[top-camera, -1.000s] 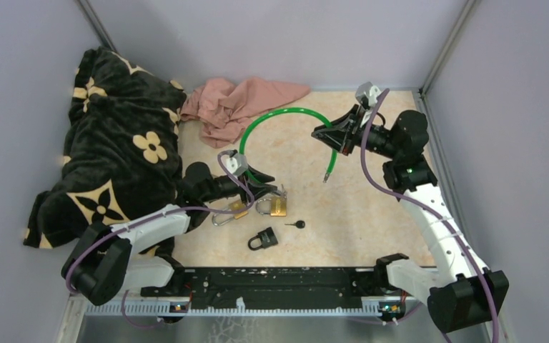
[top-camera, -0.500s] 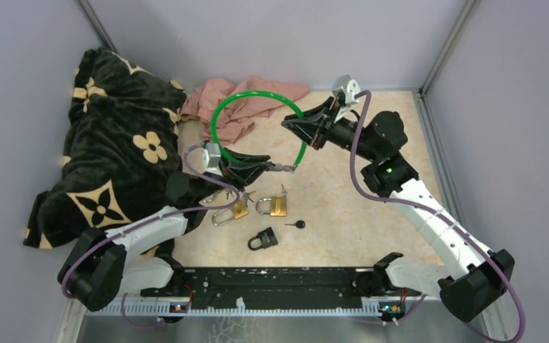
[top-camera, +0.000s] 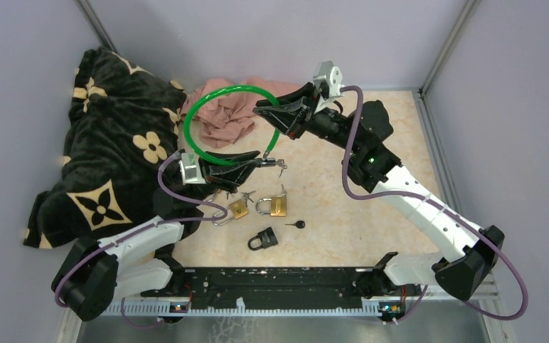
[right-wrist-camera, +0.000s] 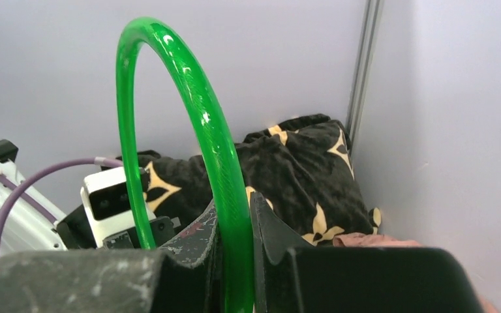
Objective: Lock with the key
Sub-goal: Lock the lock.
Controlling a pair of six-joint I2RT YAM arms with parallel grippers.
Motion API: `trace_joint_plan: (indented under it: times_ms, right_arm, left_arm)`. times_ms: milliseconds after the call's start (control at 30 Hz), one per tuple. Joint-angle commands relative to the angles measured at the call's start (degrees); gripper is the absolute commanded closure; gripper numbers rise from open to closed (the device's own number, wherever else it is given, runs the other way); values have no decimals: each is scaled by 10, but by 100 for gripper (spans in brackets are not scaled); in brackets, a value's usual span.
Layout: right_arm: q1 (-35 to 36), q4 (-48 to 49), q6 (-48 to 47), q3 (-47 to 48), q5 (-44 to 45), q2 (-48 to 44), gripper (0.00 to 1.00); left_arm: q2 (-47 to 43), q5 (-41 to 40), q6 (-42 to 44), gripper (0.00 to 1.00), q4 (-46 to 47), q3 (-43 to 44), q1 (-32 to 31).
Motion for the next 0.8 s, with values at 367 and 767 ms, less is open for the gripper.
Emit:
trace_joint_plan:
  times_ms: [367,767]
  right_arm:
    - [24,-13,-53,29,42,11,100]
    - [24,-6,-8,27,17,36,100]
  left_arm:
    - [-14,1,20,100,70,-13,-5]
    - [-2,2,69,100,116,-7,-14]
